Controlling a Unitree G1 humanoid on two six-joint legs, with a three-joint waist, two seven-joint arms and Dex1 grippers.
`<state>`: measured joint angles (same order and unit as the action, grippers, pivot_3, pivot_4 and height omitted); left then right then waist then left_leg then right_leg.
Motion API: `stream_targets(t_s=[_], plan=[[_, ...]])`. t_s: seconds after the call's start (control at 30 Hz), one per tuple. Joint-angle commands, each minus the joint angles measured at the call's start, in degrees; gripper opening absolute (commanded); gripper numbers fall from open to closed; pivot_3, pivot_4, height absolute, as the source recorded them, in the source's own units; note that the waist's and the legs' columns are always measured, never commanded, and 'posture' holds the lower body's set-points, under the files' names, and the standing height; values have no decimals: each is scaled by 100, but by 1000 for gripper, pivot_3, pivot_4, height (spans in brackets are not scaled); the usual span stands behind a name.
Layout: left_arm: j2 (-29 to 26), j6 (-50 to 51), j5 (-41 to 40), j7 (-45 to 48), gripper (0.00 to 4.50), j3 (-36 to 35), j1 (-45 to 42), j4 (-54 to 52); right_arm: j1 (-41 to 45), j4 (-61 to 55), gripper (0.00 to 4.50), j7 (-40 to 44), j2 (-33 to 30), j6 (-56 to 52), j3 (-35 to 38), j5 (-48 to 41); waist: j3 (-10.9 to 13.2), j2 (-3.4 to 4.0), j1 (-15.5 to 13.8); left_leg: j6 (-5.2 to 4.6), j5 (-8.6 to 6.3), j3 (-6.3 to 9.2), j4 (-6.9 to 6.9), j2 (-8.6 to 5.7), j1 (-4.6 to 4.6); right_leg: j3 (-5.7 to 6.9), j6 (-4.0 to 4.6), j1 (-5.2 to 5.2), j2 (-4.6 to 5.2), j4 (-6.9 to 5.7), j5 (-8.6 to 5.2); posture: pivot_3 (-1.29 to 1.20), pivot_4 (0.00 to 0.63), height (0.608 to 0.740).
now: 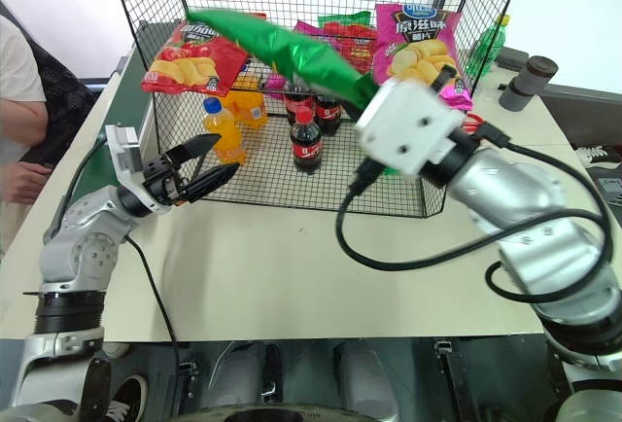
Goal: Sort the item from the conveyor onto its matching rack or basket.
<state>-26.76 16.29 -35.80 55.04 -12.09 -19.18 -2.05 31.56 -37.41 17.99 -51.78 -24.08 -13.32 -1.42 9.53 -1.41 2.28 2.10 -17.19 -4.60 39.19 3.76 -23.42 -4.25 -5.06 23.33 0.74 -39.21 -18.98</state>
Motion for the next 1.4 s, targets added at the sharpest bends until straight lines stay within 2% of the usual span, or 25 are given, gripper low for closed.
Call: stream_targets(t_s=[0.03,0.13,0.2,0.4,0.8,1.0,1.03,1.1,1.3,1.4], plan=[[103,-103,2,-260,4451,-35,109,-380,582,735,0,-273,230,182,-603,1625,1,1,19,1,1,-8,0,-2,1,-3,0,4,2,-5,0,0,150,740],[195,-117,9,-378,4451,12,283,-535,1088,1466,0,-402,535,129,-989,2685,0,2,35,7,6,-13,0,3,3,-4,0,12,-8,-16,0,0,150,740],[239,-118,18,-429,4451,32,361,-589,1256,1925,0,-412,793,69,-1134,3084,0,3,27,11,8,-13,-3,4,3,-5,1,16,-8,-21,0,0,150,740],[324,-132,67,-621,4451,121,392,-563,1758,3233,0,-233,1841,-445,-1381,3749,0,3,26,21,14,-14,-1,2,2,-3,2,14,-6,-22,1,0,150,740],[324,-150,61,-713,4451,173,550,-637,2584,4271,0,-723,3572,-960,-1050,3855,0,3,55,50,30,-11,-1,4,4,1,2,18,-7,-36,2,0,150,740],[352,-45,68,-869,4451,279,494,-821,2848,4851,0,-912,3840,-735,-883,3763,-1,2,56,50,30,-10,-1,2,3,4,2,19,-2,-40,2,0,150,740],[355,-2,47,-906,4500,283,485,-860,2898,4953,812,-967,3854,-685,-866,3771,-1,2,53,50,30,-10,0,0,3,5,2,18,0,-40,2,0,150,740],[342,35,50,-942,4500,294,475,-895,2941,5060,1463,-998,3934,-638,-782,3693,-1,2,60,50,30,-10,0,0,3,5,2,18,0,-40,2,0,150,740],[298,121,85,-1008,4500,311,468,-991,2971,5032,4443,-1101,4187,-629,-593,3529,-1,2,170,52,31,-9,-2,3,3,5,2,20,-3,-43,2,0,150,740],[308,196,76,-1102,4500,344,483,-1054,3007,4797,4482,-975,4523,-498,-523,3239,-1,2,199,53,32,-9,-2,4,3,3,2,23,-5,-49,2,0,150,740]])
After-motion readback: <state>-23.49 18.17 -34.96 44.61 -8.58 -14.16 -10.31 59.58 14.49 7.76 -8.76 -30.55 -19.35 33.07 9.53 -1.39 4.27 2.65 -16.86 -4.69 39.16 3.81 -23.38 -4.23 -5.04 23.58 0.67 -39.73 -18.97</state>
